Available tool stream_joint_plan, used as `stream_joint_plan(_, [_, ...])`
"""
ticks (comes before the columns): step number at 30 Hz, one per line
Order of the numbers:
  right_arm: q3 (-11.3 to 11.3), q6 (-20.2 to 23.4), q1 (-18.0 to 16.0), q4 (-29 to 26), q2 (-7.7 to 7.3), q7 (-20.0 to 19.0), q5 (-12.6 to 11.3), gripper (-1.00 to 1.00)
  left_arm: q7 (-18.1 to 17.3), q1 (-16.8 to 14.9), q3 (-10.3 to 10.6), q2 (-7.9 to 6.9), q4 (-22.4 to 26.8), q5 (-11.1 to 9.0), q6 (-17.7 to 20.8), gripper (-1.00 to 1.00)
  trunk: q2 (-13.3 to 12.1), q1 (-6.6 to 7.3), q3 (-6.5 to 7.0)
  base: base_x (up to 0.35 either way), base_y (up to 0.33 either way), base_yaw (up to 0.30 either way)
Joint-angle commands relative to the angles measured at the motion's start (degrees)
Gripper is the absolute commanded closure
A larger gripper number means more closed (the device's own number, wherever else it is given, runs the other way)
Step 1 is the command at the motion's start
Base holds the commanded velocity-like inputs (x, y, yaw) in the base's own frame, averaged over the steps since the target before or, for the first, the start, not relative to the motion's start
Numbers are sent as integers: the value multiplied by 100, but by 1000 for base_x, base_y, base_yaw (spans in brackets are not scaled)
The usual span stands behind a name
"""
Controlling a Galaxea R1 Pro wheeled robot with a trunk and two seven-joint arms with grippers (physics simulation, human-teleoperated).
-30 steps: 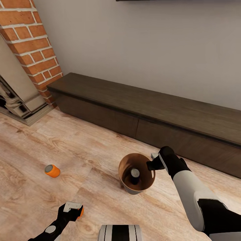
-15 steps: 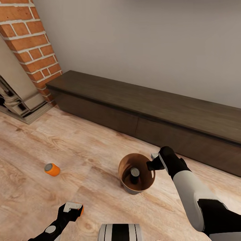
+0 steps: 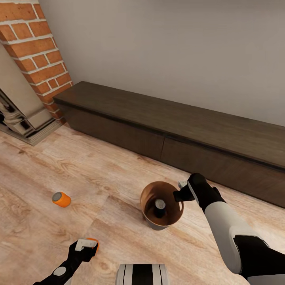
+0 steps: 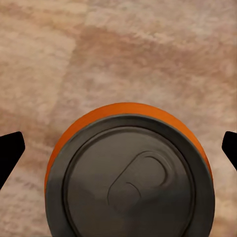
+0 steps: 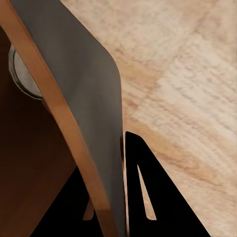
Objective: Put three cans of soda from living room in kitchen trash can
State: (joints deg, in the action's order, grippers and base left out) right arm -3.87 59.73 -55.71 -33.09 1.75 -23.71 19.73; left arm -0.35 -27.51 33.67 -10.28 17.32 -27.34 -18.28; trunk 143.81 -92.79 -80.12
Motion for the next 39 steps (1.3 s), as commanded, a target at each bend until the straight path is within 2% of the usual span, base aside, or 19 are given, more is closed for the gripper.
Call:
stream_joint_plan(1, [-8,27,-1,1,1,-38,-153,100,0,0,1,0,0,0,0,-100,0,1,0,0,0,0])
stream_joint_plan(7, [-8,27,-1,-3,1,-38,-153,100,-7,0,5,1,0,0,6,-100,7,-12,-110,0,0,0])
stream_joint_plan(19, [0,27,-1,4,3,-38,-153,100,10,0,1,0,0,-5,9,-100,7,-12,-110,0,0,0])
stream_joint_plan(20, [0,27,-1,4,2,-38,-153,100,12,0,0,0,0,-6,7,100,7,-12,-110,0,0,0])
stream_joint_plan(29, [1,27,-1,1,9,-38,-153,100,8,0,1,0,0,-8,9,100,7,-12,-110,0,0,0])
stream_joint_plan(39, [1,27,-1,3,16,-38,-153,100,6,0,4,0,0,-8,17,100,-6,13,111,0,0,0])
